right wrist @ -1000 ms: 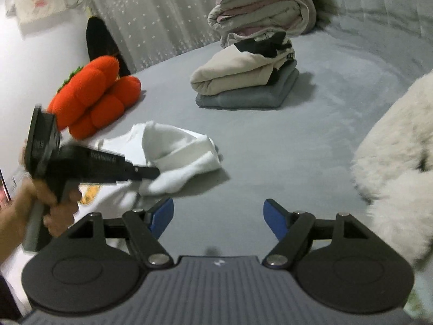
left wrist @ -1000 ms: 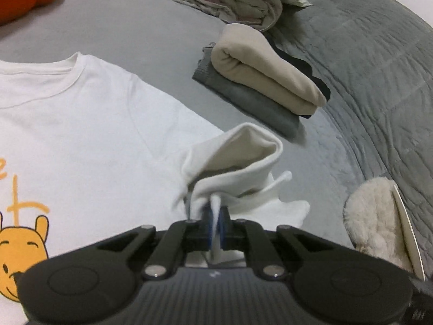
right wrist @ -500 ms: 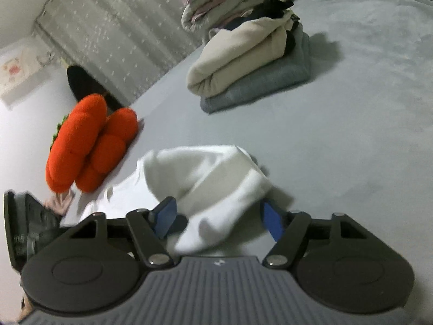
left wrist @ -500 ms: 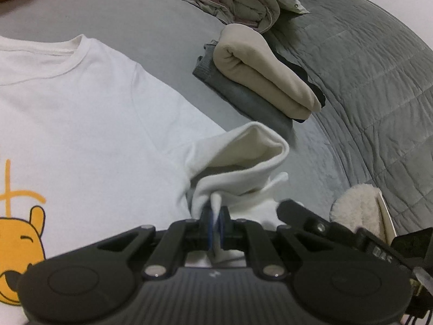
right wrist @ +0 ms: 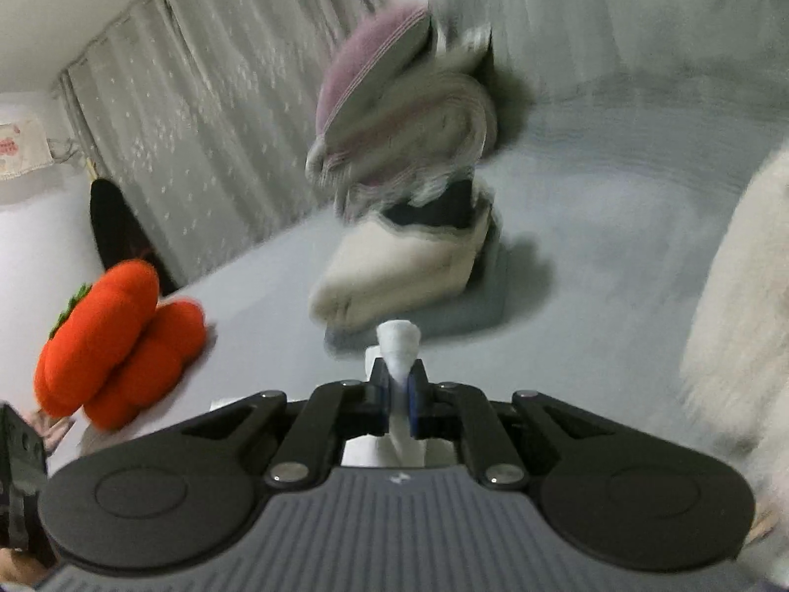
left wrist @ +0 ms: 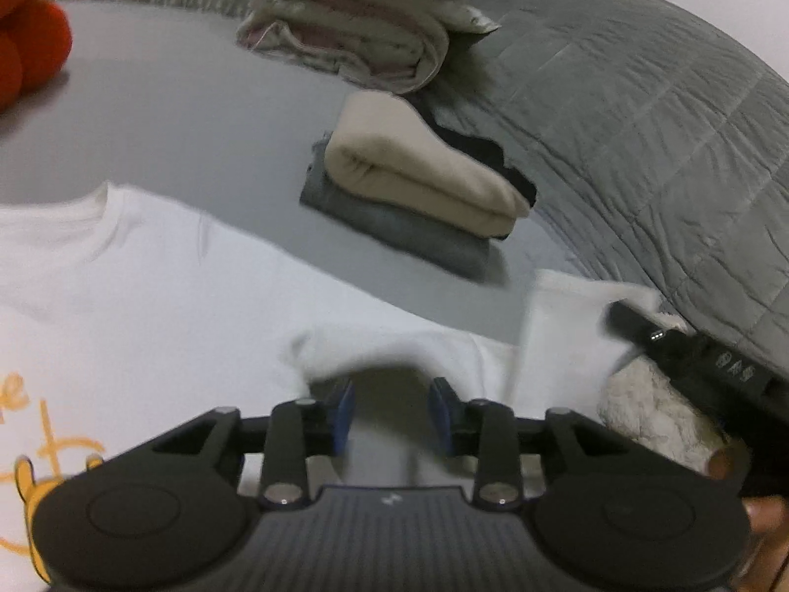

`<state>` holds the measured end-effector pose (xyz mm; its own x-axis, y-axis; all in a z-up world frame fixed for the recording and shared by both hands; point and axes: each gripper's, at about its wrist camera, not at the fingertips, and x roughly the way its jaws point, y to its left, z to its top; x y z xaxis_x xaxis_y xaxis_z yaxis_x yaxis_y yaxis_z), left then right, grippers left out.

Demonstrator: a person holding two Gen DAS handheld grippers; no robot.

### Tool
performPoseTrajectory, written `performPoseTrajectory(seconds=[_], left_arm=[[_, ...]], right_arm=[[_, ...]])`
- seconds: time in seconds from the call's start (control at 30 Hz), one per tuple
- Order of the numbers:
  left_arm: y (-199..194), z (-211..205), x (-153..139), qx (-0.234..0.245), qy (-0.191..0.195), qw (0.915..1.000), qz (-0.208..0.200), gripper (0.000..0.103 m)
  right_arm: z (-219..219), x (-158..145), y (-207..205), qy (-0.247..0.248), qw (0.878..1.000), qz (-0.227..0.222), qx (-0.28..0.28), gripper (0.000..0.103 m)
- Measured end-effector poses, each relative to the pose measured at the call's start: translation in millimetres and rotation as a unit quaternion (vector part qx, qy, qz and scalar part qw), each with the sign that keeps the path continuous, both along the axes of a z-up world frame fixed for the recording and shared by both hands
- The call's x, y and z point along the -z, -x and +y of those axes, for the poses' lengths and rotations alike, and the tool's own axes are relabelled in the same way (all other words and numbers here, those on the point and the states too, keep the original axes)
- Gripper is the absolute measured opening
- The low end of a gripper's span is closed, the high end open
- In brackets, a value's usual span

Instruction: Fold clothes

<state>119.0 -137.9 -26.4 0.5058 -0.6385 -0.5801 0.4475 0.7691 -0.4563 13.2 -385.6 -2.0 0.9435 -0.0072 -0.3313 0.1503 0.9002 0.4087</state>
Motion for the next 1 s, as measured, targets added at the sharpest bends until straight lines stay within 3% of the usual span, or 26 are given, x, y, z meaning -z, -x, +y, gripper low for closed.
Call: performPoseTrajectory(seconds=[0.1, 0.27, 0.47, 0.57, 0.8, 1.0], left_arm=[[-3, 2, -5, -0.006, 0.007, 0.9998, -0.015, 0.037], [-12, -2, -5, -0.023, 0.009, 0.9996, -0.011, 0.038], [-14, -53, 12, 0.021, -0.010, 0.9997, 0.009, 0.038], [-11, -81, 18, 0.040, -0.015, 0.9990, 0.010, 0.038], [4, -133, 28, 0.076, 0.010, 0.9970, 0.007, 0.038], [12, -172, 35, 0.098, 0.051, 0.9937, 0.021, 0.040]], right_arm=[[-15, -16, 12, 0.016, 0.999, -0.033, 0.024, 0.009], [-52, -24, 22, -0.024, 0.996, -0.077, 0.039, 0.009], [-74, -24, 22, -0.056, 0.993, -0.100, 0.030, 0.009], [-71, -25, 23, -0.037, 0.996, -0.073, 0.041, 0.009], [-50, -13, 28, 0.071, 0.995, 0.001, 0.064, 0.009], [-34, 12, 23, 0.206, 0.967, 0.111, 0.097, 0.009]])
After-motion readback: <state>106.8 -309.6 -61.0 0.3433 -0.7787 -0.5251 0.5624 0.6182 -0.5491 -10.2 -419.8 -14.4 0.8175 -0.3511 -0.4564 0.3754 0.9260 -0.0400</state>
